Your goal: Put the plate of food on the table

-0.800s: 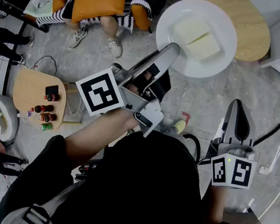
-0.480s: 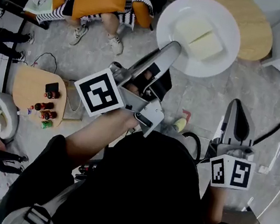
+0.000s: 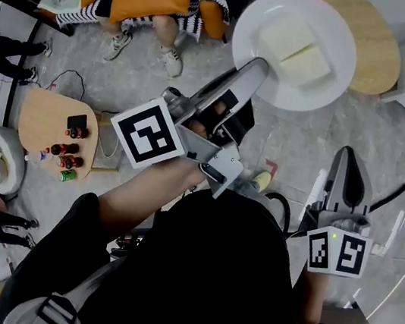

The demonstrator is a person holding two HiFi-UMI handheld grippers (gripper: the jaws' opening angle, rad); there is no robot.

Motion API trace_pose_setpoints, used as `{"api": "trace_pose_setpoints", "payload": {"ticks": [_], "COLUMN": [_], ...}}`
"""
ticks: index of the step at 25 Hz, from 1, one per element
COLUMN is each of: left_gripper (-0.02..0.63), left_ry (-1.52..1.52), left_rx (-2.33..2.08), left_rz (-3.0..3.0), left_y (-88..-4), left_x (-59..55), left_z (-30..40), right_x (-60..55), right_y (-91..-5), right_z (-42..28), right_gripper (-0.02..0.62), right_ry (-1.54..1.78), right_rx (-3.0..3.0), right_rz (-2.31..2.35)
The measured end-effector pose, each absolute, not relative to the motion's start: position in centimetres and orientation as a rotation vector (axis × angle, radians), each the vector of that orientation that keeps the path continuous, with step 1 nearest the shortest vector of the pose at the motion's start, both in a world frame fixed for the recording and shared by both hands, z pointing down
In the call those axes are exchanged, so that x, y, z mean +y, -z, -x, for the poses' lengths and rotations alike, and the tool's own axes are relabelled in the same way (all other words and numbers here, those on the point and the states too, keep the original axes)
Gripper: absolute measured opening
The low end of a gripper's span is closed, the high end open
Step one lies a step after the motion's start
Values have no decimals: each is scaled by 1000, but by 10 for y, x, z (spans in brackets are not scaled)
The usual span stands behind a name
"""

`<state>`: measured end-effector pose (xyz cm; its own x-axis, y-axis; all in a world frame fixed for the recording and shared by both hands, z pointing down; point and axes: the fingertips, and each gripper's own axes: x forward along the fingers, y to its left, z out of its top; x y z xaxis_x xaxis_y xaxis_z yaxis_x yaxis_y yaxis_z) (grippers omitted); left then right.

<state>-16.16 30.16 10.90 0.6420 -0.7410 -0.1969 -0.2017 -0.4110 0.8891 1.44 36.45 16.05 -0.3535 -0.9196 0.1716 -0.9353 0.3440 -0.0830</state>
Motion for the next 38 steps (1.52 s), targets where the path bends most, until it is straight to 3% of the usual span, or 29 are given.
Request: {"api": "trace_pose_setpoints", "payload": {"ticks": [15,38], "left_gripper": [25,25], "left_ry": [752,784], "left_rx": [-727,-622], "left_rz": [-1948,-2033], "left_y": [-108,-100], "left_x": [296,305], "left_z": [225,240], "right_x": [358,366], "right_y": [-158,-154], "right_z": [49,68], "right_gripper": [8,8], "right_ry": [-273,-209], "right_rx": [-2508,-2463], "right_rz": [-1745,-1791]}}
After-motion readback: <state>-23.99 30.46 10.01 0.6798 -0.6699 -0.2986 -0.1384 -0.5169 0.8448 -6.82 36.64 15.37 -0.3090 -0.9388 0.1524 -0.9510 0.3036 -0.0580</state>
